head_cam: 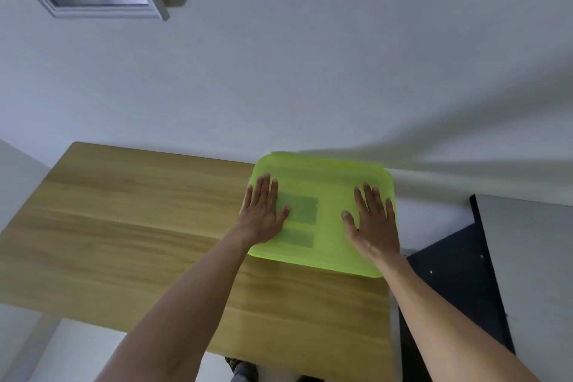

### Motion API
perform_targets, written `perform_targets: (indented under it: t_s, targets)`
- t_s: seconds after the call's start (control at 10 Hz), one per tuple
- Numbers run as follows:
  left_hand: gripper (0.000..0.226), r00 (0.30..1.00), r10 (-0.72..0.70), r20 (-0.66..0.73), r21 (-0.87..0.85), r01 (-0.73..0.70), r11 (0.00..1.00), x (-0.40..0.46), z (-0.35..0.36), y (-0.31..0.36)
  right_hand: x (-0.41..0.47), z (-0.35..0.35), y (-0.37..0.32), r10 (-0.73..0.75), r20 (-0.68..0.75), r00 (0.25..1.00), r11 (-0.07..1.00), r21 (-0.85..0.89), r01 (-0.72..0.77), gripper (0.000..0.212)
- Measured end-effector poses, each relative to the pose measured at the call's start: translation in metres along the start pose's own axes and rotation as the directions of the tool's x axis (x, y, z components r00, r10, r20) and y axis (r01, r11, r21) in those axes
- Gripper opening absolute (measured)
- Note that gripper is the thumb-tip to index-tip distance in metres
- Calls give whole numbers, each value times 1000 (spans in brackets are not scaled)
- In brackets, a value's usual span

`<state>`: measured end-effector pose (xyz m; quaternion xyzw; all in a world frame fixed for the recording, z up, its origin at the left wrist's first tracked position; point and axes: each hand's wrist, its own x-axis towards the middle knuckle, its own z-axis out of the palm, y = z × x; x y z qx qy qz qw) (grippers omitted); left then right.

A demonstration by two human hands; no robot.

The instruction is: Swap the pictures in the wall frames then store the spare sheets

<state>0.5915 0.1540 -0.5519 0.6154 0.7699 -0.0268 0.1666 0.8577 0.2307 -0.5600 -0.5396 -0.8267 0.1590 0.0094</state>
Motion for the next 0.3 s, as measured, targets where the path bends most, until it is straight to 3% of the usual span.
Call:
perform_targets:
  t_s: [0.1, 0.2, 0.3]
  targets:
    - [74, 974, 48, -222, -289, -113, 951, -12, -17, -6, -6, -18, 0, -43, -91, 995, 961, 270, 66, 77]
    - [65, 845, -126, -520, -461, -153, 874, -68, -11, -27, -50, -29, 9, -95, -291, 952, 921, 336, 195, 61]
    - [62, 769, -455, -448, -694, 21, 720, -162, 32, -48, -135, -11, 27, -83, -379, 921, 892, 385, 239, 48]
